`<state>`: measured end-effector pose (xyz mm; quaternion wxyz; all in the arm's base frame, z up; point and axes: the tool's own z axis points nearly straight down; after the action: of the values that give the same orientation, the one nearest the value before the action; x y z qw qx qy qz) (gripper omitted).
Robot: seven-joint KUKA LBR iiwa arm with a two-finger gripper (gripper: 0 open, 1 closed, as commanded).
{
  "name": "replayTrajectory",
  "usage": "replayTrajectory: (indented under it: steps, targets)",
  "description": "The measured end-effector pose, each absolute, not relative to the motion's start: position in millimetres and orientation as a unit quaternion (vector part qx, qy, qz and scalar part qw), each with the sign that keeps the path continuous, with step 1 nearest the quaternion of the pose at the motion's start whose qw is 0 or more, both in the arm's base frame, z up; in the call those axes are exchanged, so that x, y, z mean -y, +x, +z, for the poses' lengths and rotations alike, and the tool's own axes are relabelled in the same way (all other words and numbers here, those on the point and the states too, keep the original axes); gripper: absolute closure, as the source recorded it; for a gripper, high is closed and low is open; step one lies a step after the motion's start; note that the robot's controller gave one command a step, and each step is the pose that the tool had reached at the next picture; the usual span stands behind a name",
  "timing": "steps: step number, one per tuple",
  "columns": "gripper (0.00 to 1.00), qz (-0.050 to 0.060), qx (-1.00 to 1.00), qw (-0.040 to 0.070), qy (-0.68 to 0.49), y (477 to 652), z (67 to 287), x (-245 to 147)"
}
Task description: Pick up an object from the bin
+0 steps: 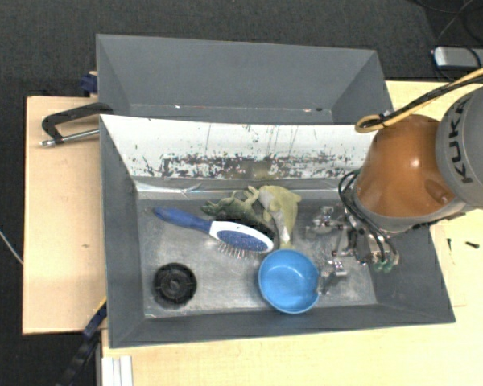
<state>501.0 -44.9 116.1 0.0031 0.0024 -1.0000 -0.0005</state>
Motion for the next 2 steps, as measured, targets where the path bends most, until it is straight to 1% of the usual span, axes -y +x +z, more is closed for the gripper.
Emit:
replayTrajectory:
  steps: [1, 2]
  targets:
    - [0.0, -0.001, 0.994, 0.0, 0.105, 516.7, 80.1, -20.5]
    - [1.0, 0.0, 0.995, -0.004, 0.105, 518.4, 81.7, -18.6]
